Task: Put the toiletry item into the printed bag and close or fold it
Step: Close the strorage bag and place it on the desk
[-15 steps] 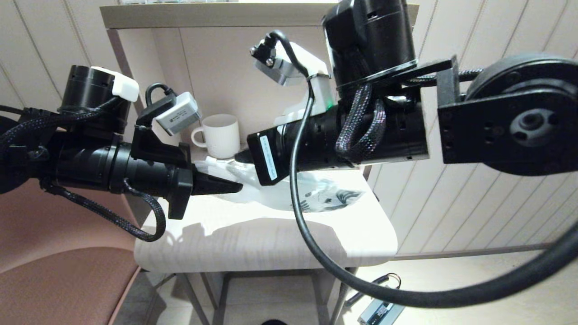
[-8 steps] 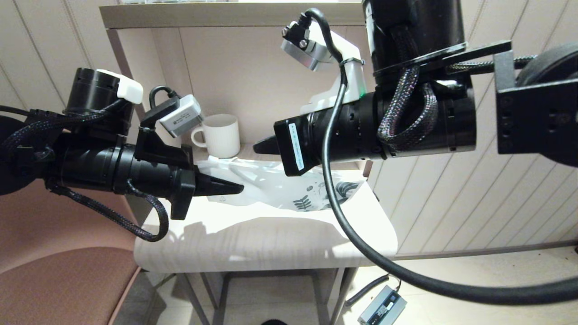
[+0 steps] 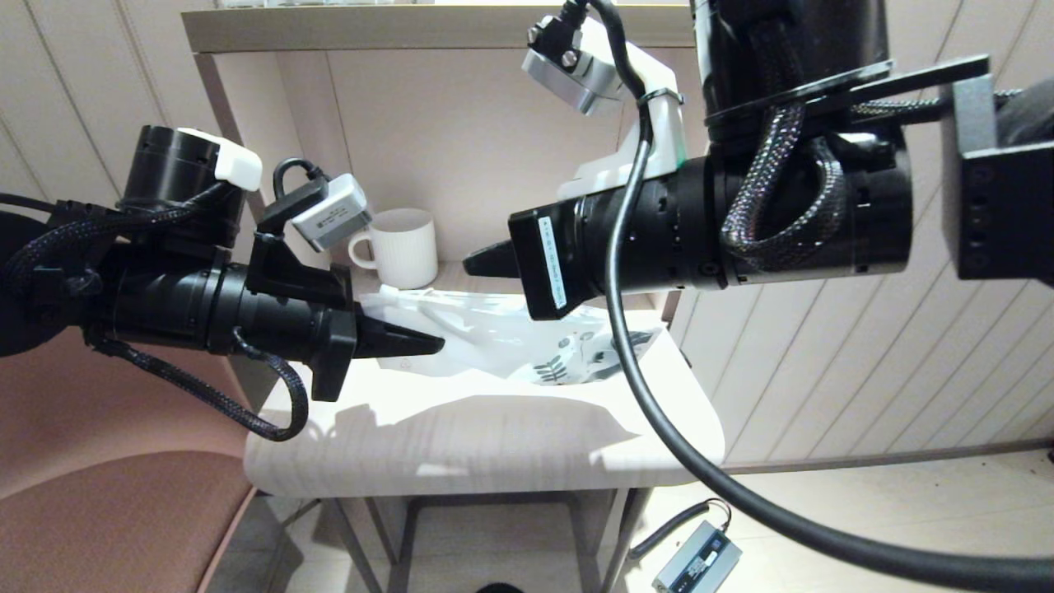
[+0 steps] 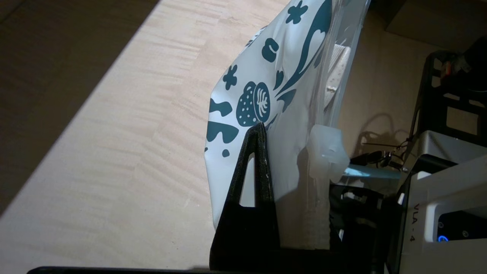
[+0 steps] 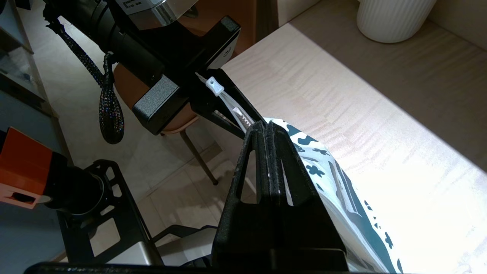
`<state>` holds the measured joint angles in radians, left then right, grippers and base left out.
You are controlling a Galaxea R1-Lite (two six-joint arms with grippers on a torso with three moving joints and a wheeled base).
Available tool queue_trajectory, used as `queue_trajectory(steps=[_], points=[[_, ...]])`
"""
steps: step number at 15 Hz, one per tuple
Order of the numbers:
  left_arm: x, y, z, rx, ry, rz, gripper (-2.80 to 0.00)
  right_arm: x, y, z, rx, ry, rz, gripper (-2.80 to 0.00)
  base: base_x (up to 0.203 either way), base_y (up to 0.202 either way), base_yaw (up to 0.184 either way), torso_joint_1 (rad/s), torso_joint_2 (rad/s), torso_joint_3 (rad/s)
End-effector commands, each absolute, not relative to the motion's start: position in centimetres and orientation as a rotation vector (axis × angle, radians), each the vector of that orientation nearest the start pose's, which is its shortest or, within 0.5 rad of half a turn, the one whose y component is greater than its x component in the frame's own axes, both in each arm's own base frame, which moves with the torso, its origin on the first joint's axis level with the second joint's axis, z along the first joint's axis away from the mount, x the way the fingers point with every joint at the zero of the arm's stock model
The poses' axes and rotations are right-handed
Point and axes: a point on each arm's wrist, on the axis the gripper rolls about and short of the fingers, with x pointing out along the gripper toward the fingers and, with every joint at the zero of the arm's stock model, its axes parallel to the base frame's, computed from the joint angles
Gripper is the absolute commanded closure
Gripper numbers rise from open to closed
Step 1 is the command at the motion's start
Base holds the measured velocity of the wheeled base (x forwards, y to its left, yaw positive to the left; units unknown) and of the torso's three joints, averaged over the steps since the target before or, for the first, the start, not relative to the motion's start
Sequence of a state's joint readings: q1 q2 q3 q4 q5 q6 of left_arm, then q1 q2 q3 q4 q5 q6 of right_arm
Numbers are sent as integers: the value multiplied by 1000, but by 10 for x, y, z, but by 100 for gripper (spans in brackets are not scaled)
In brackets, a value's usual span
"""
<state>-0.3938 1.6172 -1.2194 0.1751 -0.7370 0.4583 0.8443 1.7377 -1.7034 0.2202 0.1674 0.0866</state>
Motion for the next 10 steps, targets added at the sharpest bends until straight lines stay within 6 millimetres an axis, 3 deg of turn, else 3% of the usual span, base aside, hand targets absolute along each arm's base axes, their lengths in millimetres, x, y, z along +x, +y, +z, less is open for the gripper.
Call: queue_trajectory(steps=[1,10], points=[[259,-124,248,295,332,-1215,0,209,244,339,-14,300,1001,0,0,0,0,0,0,0],[258,-124,249,292,332,-1215,0,214,266,319,-40,360,1028,0,0,0,0,0,0,0]])
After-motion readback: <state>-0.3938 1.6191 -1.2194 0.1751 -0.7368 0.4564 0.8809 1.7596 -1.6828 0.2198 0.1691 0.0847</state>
